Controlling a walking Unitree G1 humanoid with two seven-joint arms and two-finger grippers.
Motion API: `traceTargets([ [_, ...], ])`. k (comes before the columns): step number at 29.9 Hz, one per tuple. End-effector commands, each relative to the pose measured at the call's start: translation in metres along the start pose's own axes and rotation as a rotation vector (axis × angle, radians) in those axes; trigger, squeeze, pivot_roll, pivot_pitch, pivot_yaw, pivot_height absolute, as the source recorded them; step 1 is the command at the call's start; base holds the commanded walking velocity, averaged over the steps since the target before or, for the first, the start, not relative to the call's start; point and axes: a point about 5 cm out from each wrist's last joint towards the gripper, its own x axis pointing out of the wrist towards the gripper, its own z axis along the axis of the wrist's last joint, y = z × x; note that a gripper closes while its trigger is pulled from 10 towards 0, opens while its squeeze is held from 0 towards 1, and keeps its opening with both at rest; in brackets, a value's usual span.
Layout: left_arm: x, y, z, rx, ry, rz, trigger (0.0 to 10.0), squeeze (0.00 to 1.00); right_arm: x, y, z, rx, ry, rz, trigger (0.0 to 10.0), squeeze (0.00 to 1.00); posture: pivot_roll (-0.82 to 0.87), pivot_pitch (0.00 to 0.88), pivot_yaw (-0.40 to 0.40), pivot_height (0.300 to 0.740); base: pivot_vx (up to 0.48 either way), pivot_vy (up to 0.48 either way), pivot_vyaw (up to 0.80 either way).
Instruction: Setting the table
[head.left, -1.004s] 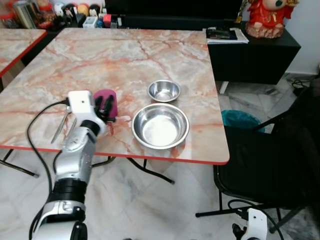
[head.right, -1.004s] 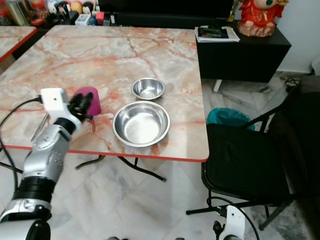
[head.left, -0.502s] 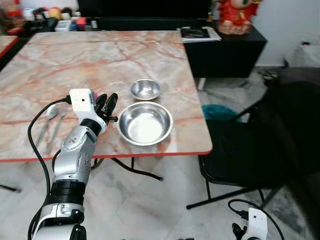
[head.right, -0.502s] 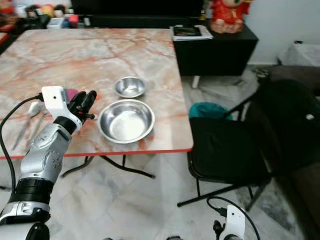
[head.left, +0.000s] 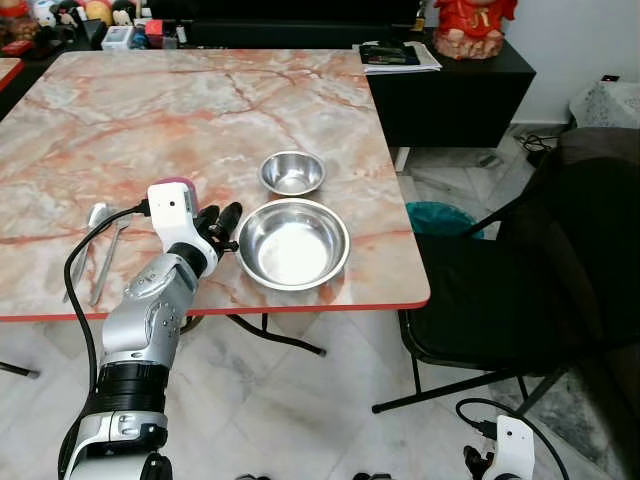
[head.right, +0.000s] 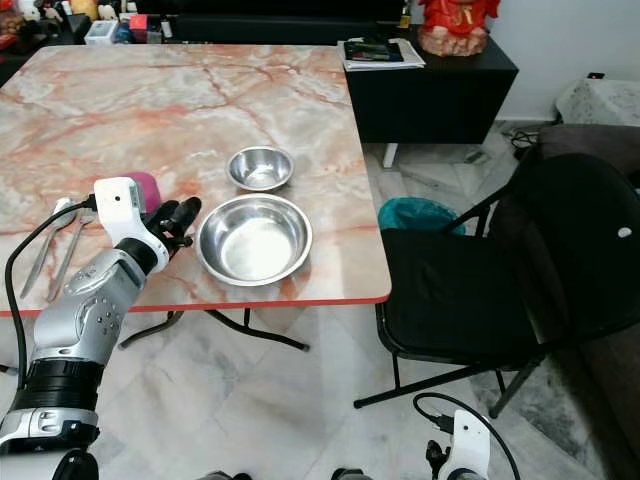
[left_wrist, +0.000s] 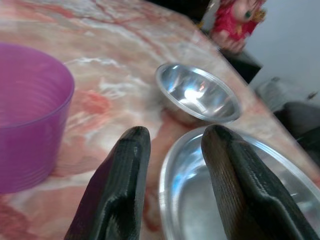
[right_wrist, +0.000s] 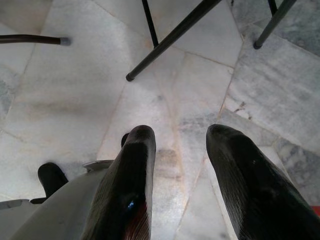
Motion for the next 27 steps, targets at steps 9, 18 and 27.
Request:
traceTargets([
  [9,0.002,-0.008,0.006,-0.062,0.075,-0.011,10.0,1.0,-0.001,-0.002,-0.004,-0.003,0.014,-0.004,10.0,0.0,-0.02,0.14,-0.031,0.74,0.0,0.0,0.0],
  [18,0.003,-0.006,0.0,-0.075,0.218,0.08,10.0,1.0,-0.001,-0.001,-0.005,0.0,0.017,0.002,10.0,0.0,-0.01,0.133,-0.022,0.74,0.0,0.0,0.0],
  [27,0.006,-0.007,-0.007,-0.134,0.292,0.137,10.0,0.0,-0.001,0.0,-0.007,0.008,0.018,0.004,10.0,0.0,-0.02,0.125,-0.011,0.74,0.0,0.0,0.0],
])
